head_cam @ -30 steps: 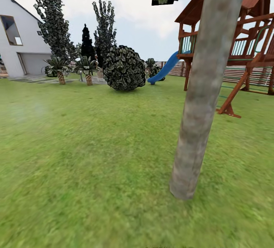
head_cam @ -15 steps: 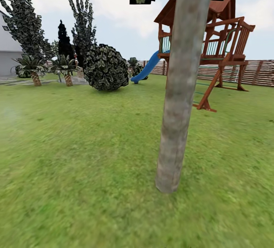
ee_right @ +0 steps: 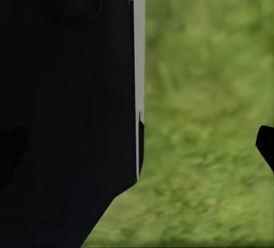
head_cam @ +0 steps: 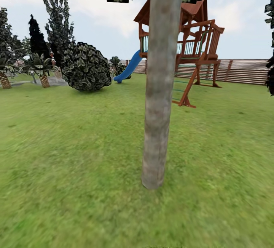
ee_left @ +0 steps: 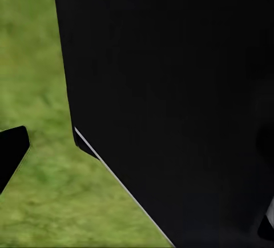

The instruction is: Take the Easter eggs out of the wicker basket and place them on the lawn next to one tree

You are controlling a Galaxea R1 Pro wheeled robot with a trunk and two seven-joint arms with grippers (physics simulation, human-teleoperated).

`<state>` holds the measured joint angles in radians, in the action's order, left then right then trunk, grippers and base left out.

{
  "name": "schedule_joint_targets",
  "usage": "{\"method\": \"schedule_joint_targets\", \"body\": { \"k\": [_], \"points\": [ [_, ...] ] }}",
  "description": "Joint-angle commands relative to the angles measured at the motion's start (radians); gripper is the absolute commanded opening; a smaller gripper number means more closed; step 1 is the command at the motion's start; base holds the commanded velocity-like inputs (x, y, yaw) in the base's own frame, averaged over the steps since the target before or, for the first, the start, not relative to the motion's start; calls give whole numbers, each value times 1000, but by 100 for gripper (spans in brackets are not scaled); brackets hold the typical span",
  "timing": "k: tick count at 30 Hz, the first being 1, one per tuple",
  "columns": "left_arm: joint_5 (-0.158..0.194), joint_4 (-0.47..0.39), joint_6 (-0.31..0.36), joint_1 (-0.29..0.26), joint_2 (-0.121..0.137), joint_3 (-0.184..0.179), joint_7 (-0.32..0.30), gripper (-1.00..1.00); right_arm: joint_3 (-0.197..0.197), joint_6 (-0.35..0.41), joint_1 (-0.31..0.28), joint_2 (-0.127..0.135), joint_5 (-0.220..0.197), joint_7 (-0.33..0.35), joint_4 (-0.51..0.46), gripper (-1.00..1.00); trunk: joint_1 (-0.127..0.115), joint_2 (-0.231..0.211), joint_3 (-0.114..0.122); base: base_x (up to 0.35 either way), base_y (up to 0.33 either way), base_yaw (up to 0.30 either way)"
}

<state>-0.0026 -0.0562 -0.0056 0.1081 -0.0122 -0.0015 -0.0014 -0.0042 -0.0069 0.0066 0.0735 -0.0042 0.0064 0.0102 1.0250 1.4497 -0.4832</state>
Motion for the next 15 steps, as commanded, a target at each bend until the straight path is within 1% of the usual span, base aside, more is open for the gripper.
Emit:
{"method": "schedule_joint_targets", "body": {
  "k": [1,15],
  "points": [
    [0,-2,-1,1,0,0,0,100,-1,-1,0,0,0,1,1,100,0,0,-1,0,0,-300],
    [0,-2,-1,1,0,-1,0,100,0,0,0,0,0,1,2,100,0,0,-8,0,0,-300]
  ]
}}
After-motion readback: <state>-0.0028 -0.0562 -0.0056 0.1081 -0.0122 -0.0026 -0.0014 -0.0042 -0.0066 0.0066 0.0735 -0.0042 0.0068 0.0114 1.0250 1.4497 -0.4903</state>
